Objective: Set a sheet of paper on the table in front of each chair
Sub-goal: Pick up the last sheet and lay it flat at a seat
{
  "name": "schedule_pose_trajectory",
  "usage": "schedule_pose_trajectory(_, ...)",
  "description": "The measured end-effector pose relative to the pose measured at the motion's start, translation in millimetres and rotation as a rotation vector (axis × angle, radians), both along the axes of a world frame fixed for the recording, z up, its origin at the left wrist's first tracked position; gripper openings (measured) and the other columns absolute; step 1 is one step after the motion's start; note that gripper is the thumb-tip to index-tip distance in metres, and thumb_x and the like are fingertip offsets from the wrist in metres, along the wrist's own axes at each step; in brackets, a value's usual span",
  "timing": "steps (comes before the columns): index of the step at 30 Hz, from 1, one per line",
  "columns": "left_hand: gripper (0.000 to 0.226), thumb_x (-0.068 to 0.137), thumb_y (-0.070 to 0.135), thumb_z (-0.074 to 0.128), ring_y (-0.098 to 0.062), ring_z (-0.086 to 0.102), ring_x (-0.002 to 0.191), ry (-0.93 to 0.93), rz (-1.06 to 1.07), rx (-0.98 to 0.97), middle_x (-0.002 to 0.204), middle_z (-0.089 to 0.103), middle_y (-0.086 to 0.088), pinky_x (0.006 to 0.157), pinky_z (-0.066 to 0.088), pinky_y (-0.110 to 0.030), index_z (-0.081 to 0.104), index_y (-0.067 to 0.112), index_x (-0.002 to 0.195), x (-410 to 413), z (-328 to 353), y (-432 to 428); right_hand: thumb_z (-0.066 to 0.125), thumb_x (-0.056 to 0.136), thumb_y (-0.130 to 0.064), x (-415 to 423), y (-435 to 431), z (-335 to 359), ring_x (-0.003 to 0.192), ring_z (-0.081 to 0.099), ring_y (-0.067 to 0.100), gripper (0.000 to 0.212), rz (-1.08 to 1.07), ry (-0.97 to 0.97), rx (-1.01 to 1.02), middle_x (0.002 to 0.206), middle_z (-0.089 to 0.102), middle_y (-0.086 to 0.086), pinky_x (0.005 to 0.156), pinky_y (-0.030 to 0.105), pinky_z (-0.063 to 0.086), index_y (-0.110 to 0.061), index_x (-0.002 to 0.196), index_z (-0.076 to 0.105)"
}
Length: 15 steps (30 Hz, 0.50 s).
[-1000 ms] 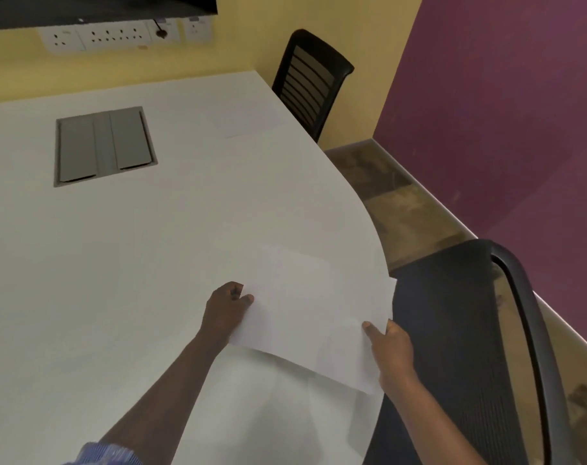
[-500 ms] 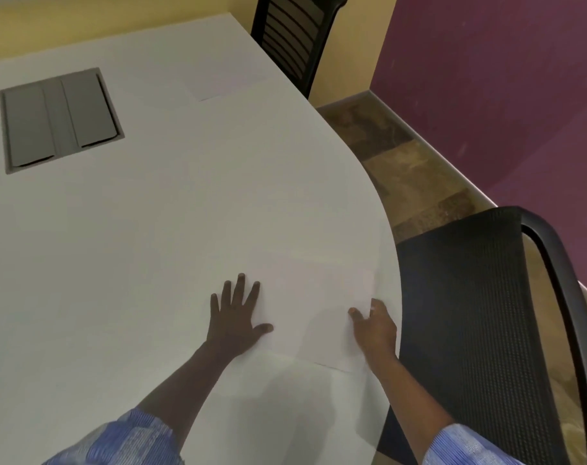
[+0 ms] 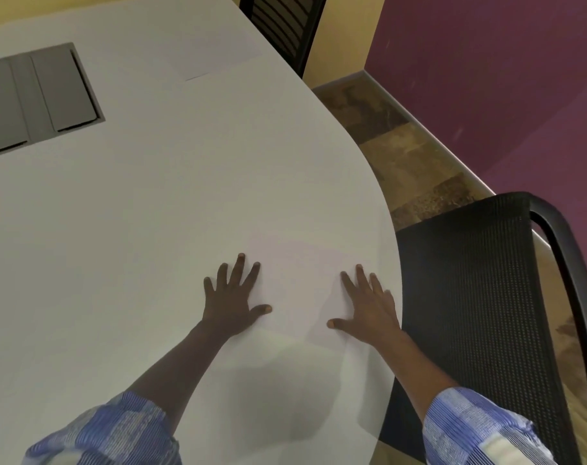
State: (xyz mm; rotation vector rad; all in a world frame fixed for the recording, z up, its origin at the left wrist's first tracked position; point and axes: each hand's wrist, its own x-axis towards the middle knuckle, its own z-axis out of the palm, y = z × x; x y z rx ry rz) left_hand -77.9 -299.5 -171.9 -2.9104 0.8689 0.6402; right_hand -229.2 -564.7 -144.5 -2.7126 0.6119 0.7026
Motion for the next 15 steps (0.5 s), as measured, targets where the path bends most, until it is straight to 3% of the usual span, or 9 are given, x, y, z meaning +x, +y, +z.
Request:
schedule_pose_trajectory(9, 0.101, 0.079, 0.089, 0.037, -0.034, 0.012, 0.153, -0.065, 0.039, -0.033, 0.171, -0.009, 0.005, 0.111, 0.025, -0.059, 0.002, 0.041, 0.16, 11.5, -4.8, 9.9, 0.065, 0.078, -0.072, 22.0, 3.5, 3.2, 0.154, -0.011, 0.038, 0.114, 0.007, 0.008, 0.05, 0.168, -0.022, 0.001, 0.12, 0.06, 0.008, -0.033, 0.16, -0.005)
schedule_pose_trajectory(15, 0.101, 0.077, 0.091, 0.034, -0.037, 0.016, 0.152, -0.08, 0.078, -0.048, 0.172, -0.005, 0.004, 0.108, 0.028, -0.063, 0.005, 0.041, 0.16, 9.9, -10.0, 7.4, 0.068, 0.078, -0.07, 36.2, -6.3, 8.1, 0.155, -0.008, 0.035, 0.116, 0.045, 0.021, 0.034, 0.168, -0.02, 0.002, 0.121, 0.06, 0.013, -0.032, 0.16, -0.004)
